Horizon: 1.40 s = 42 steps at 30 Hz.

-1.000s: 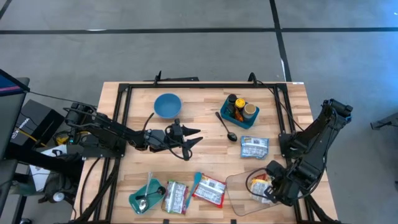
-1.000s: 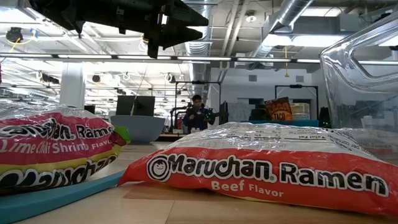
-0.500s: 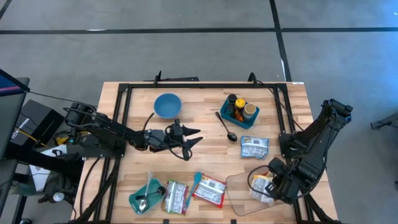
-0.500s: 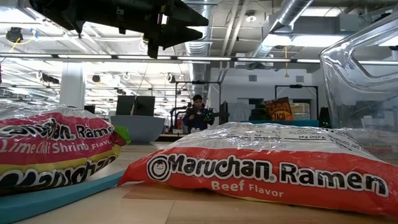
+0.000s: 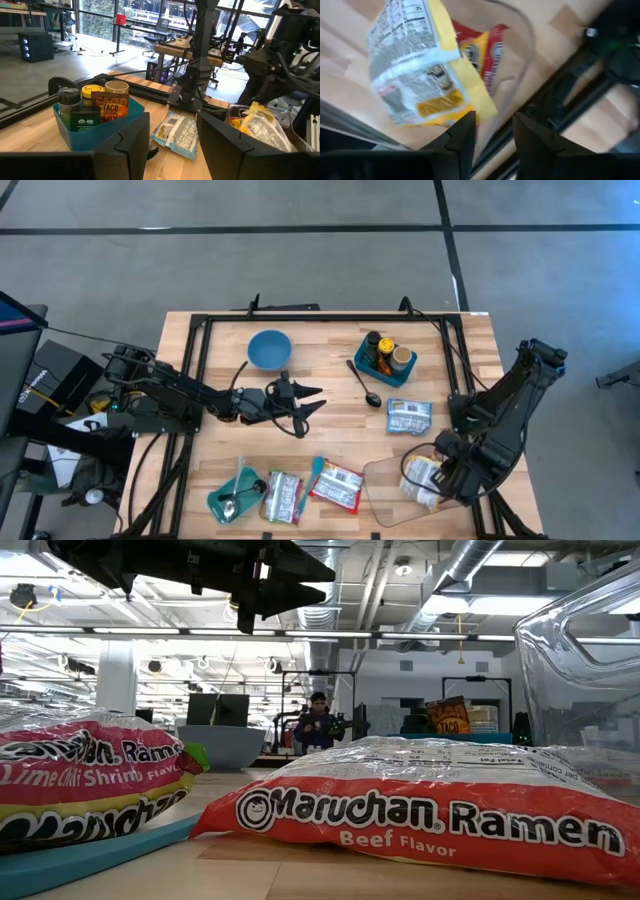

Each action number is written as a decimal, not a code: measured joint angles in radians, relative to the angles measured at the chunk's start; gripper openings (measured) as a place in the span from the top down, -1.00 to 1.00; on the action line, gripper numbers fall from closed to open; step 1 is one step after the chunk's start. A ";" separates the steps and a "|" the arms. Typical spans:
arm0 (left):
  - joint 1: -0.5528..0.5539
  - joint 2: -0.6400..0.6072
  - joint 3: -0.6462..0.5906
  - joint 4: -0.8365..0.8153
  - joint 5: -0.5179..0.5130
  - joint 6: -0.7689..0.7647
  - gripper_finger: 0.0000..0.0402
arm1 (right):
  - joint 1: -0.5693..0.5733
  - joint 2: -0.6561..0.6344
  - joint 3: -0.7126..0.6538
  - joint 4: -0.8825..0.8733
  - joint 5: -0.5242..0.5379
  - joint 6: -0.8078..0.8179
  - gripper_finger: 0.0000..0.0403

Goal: Pick & Place Food Item
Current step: Put the yellow noodle pack into the transparent bin, then put the pink green noodle pack into the transparent bin

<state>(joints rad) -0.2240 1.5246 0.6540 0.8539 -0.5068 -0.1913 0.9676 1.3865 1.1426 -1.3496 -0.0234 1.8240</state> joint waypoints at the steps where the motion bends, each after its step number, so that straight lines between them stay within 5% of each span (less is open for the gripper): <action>1: 0.000 0.000 0.000 0.000 0.000 0.000 0.21 | 0.000 0.000 0.008 -0.019 -0.001 0.009 0.39; 12: 0.000 0.000 0.000 0.000 0.000 0.000 0.21 | -0.010 0.000 0.039 -0.054 0.081 -0.017 0.50; 23: 0.000 0.000 0.000 0.000 0.000 0.000 0.21 | -0.114 0.000 0.040 0.112 0.193 -0.327 0.61; 42: 0.000 0.000 0.000 0.000 0.000 0.000 0.21 | -0.297 0.000 0.040 0.116 0.303 -0.714 0.62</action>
<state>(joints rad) -0.2238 1.5248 0.6543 0.8539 -0.5069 -0.1914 0.6707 1.3865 1.1828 -1.2335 0.2794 1.1101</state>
